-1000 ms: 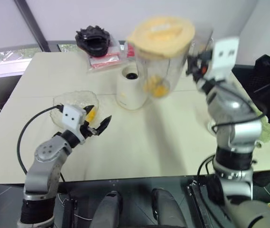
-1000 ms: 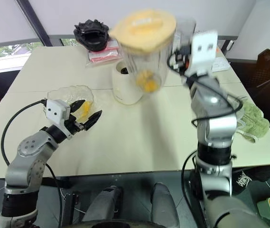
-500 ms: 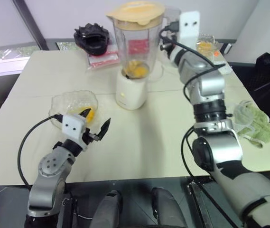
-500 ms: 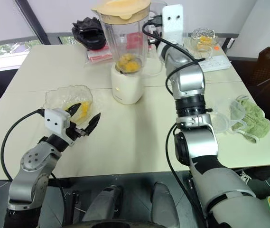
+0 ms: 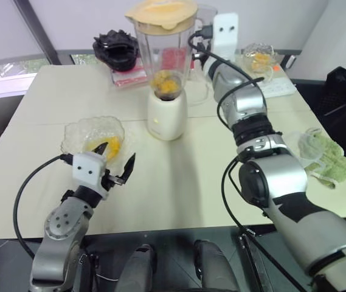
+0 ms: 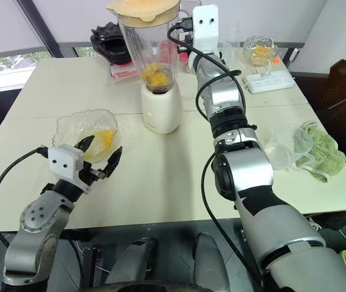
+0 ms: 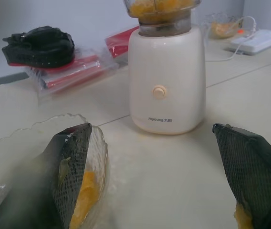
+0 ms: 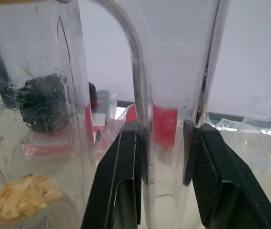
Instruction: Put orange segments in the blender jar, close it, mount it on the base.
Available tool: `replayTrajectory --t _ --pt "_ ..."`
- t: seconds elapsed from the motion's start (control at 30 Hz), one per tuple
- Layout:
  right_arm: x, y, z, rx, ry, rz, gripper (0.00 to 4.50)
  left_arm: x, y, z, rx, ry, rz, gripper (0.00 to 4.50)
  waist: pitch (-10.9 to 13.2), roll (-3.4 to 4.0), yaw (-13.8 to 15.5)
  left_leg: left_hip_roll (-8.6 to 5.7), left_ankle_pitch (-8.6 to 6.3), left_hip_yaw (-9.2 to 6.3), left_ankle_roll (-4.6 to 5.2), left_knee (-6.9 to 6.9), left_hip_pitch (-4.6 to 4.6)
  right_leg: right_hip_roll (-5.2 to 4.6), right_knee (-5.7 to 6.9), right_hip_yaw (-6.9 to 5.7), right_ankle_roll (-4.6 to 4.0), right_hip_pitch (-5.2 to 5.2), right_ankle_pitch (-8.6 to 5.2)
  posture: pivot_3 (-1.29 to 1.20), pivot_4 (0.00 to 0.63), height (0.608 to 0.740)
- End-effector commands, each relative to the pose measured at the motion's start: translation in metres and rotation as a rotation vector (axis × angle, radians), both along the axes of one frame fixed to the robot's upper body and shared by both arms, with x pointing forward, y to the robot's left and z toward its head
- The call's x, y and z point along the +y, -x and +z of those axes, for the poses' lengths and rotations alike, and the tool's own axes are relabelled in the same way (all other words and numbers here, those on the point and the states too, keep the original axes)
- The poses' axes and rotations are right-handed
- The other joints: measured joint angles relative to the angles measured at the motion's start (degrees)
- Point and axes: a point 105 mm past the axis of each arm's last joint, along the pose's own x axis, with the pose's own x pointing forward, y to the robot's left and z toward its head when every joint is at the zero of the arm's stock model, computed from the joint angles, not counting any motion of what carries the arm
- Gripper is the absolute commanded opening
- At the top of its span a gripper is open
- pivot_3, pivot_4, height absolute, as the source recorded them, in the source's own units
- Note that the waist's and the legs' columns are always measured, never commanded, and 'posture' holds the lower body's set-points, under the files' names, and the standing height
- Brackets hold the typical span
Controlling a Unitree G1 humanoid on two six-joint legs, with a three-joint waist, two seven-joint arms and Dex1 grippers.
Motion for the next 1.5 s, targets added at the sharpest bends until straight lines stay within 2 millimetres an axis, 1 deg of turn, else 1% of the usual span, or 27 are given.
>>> replayTrajectory --t 0.03,0.2,0.53,0.6,0.7,0.8,0.87,0.9,0.93,1.03,1.07,1.13,1.3,1.37,1.43,1.5 --pt "0.012 0.007 0.021 -0.076 -0.021 0.022 0.82 0.0 0.004 0.012 -0.051 -0.015 -0.002 4.21 -0.01 0.01 -0.33 0.0 0.0 0.0 0.0 0.0 0.01 0.0 0.01 0.0 0.0 0.0 0.0 0.0 0.15 0.74" --pt "0.016 0.009 0.013 -0.069 -0.006 0.027 0.82 -0.001 0.002 0.012 -0.049 -0.016 -0.006 4.21 -0.01 0.02 -0.38 0.02 0.0 0.0 0.0 -0.01 0.03 0.02 0.03 0.0 0.0 -0.01 0.0 0.0 0.15 0.74" --pt "0.023 0.016 0.005 -0.072 0.02 0.027 0.82 -0.003 0.001 0.01 -0.043 -0.015 -0.02 4.21 -0.01 0.02 -0.37 0.02 0.0 0.0 0.0 -0.05 0.02 0.02 0.03 0.0 0.0 -0.06 0.0 0.0 0.15 0.74" --pt "0.021 0.016 -0.001 -0.066 0.034 0.015 0.82 -0.003 0.0 0.01 -0.041 -0.016 -0.021 4.21 -0.01 0.02 -0.31 0.02 0.0 0.01 0.0 -0.04 0.02 0.02 0.03 0.0 0.0 -0.05 0.0 0.0 0.15 0.74" --pt "0.015 0.015 -0.015 -0.042 0.049 0.006 0.82 -0.005 0.0 0.009 -0.037 -0.015 -0.026 4.21 -0.02 0.03 -0.26 0.02 0.0 0.01 0.0 -0.03 0.02 0.02 0.03 0.0 0.0 -0.04 0.0 0.0 0.15 0.74" --pt "0.012 0.016 -0.023 -0.028 0.048 0.013 0.82 -0.006 0.0 0.008 -0.034 -0.016 -0.031 4.21 -0.05 0.02 -0.2 0.02 0.0 0.01 0.0 -0.03 0.02 0.02 0.03 0.0 0.0 -0.03 0.0 0.0 0.15 0.74" --pt "0.011 0.016 -0.027 -0.017 0.044 0.021 1.87 -0.007 0.0 0.008 -0.034 -0.017 -0.034 4.29 -0.06 0.01 -0.19 0.02 0.0 0.01 0.0 -0.02 0.03 0.02 0.03 0.0 0.0 -0.02 0.0 0.0 0.15 0.74" --pt "0.01 0.017 -0.029 -0.015 0.045 0.023 2.26 -0.007 0.0 0.008 -0.033 -0.018 -0.036 4.29 -0.06 0.01 -0.2 0.02 0.0 0.01 0.0 -0.01 0.03 0.02 0.03 0.0 0.0 -0.02 0.0 0.0 0.15 0.74" --pt "0.009 0.017 -0.03 -0.013 0.048 0.023 2.81 -0.007 -0.001 0.008 -0.033 -0.018 -0.037 4.29 -0.06 0.01 -0.2 0.02 0.0 0.01 0.0 0.0 0.03 0.02 0.03 0.0 0.0 -0.01 0.0 0.0 0.15 0.74" --pt "0.008 0.018 -0.033 -0.008 0.056 0.025 4.27 -0.007 -0.001 0.008 -0.032 -0.018 -0.04 4.29 -0.06 0.02 -0.32 0.02 0.0 0.01 0.0 0.02 0.03 0.02 0.07 0.0 -0.01 -0.02 0.01 0.0 0.15 0.74" --pt "0.007 0.018 -0.034 -0.007 0.057 0.026 4.39 -0.007 -0.001 0.008 -0.032 -0.018 -0.042 4.29 -0.06 0.02 -0.36 0.02 0.0 0.01 -0.01 0.02 0.03 0.02 0.08 0.0 -0.02 -0.02 0.01 0.0 0.15 0.74" --pt "0.004 0.019 -0.037 -0.007 0.057 0.026 4.39 -0.007 -0.002 0.009 -0.033 -0.012 -0.048 4.29 -0.06 0.02 -0.38 0.02 0.0 0.01 -0.01 0.02 0.05 0.02 0.15 0.0 -0.02 -0.04 0.01 0.0 0.15 0.74" --pt "-0.014 0.03 -0.05 -0.002 0.057 0.035 4.39 -0.008 -0.002 0.009 -0.034 -0.015 -0.065 4.29 -0.06 0.01 -0.03 0.02 0.0 0.0 -0.01 0.05 0.05 0.02 0.15 0.0 -0.02 0.0 0.01 0.0 0.15 0.74" --pt "-0.027 0.044 -0.061 0.009 0.052 0.099 4.39 -0.009 -0.001 0.008 -0.023 -0.012 -0.075 4.29 -0.07 0.0 0.04 0.02 0.0 0.0 -0.01 0.08 0.05 0.02 0.15 0.0 -0.02 0.02 0.01 0.0 0.15 0.74" --pt "-0.037 0.069 -0.072 0.019 0.109 0.24 4.39 -0.008 0.001 0.008 -0.018 -0.002 -0.09 4.29 -0.09 0.0 0.49 0.02 0.0 -0.11 0.0 0.07 0.05 0.02 0.08 -0.09 -0.01 0.1 0.01 0.0 0.15 0.74" --pt "-0.046 0.091 -0.079 0.04 0.183 0.334 4.39 -0.007 0.002 0.009 -0.018 -0.005 -0.101 4.29 -0.08 0.01 1.11 0.0 0.0 -0.15 0.0 0.08 0.02 0.01 -0.05 -0.13 -0.01 0.17 0.0 0.0 0.15 0.74"
